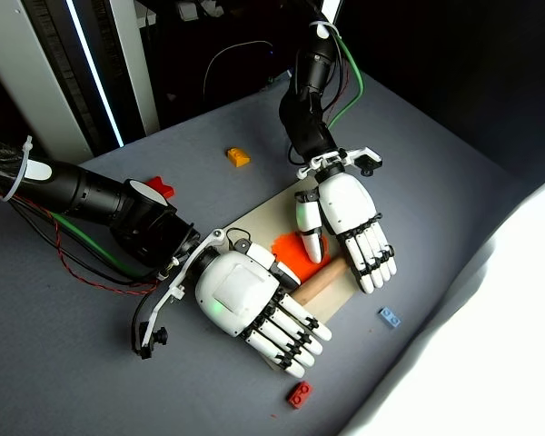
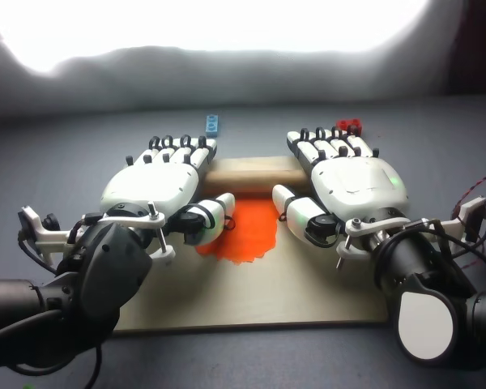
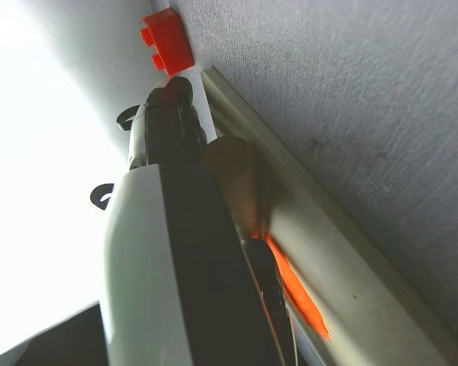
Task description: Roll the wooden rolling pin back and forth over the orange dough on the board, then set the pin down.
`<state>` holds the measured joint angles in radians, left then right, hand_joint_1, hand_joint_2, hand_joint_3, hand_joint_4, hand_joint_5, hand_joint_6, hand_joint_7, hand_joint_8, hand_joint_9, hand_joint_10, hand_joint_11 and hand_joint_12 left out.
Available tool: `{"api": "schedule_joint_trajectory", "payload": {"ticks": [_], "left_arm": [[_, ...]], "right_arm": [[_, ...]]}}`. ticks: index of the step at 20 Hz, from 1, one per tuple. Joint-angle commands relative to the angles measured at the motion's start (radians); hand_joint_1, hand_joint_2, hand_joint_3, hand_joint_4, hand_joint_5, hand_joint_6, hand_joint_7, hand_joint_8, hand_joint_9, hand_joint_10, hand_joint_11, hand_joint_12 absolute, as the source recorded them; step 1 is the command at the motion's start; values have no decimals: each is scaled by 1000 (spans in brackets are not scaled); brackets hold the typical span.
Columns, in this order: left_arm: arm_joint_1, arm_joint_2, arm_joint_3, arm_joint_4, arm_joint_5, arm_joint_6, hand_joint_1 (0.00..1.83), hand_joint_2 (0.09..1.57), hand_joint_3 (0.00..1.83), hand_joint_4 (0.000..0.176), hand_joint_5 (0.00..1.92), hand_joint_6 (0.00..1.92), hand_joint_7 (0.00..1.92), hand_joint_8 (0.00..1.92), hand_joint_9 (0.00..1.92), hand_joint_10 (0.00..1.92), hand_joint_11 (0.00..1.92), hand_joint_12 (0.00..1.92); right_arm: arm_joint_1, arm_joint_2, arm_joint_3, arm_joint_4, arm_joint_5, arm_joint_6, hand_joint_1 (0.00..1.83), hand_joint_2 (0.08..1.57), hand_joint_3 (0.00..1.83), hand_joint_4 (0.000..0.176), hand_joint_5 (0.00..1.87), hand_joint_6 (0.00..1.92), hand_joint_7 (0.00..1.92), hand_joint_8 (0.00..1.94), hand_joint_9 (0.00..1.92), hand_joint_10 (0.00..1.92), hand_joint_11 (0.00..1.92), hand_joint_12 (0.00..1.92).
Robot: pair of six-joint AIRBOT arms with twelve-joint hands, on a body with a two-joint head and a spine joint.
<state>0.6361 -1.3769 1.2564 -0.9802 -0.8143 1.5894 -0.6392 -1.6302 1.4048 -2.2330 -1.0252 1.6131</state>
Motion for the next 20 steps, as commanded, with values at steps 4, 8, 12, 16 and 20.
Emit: {"api": "schedule_joint_trajectory", "payload": {"ticks": [4, 8, 12, 16, 20], "left_arm": [[0, 18, -10, 46, -78, 0, 0, 1569, 15, 0, 5, 2, 3, 0, 0, 0, 0, 0], [9, 43, -46, 46, -78, 0, 0, 1571, 15, 0, 1, 1, 7, 3, 0, 0, 0, 0], [19, 61, -80, 46, -78, 4, 0, 1570, 18, 0, 4, 1, 14, 3, 0, 0, 0, 0], [13, 74, -101, 41, -79, 11, 0, 1570, 17, 0, 3, 1, 10, 1, 0, 0, 0, 0], [10, 91, -125, 39, -84, 16, 0, 1569, 16, 0, 7, 2, 21, 5, 0, 0, 0, 0]], "right_arm": [[3, 8, -12, -84, -99, 3, 0, 1571, 5, 0, 135, 1, 137, 1, 113, 1, 0, 245], [-8, 13, -31, -84, -104, 3, 0, 1570, 9, 0, 144, 5, 148, 3, 123, 4, 0, 288], [-17, 18, -51, -84, -106, 1, 0, 1570, 5, 0, 136, 1, 132, 4, 105, 2, 0, 237], [-21, 20, -61, -84, -112, -1, 0, 1571, 6, 0, 139, 3, 142, 4, 118, 5, 0, 271], [-30, 25, -73, -84, -112, -7, 0, 1570, 3, 0, 141, 4, 151, 4, 126, 5, 0, 282]]}}
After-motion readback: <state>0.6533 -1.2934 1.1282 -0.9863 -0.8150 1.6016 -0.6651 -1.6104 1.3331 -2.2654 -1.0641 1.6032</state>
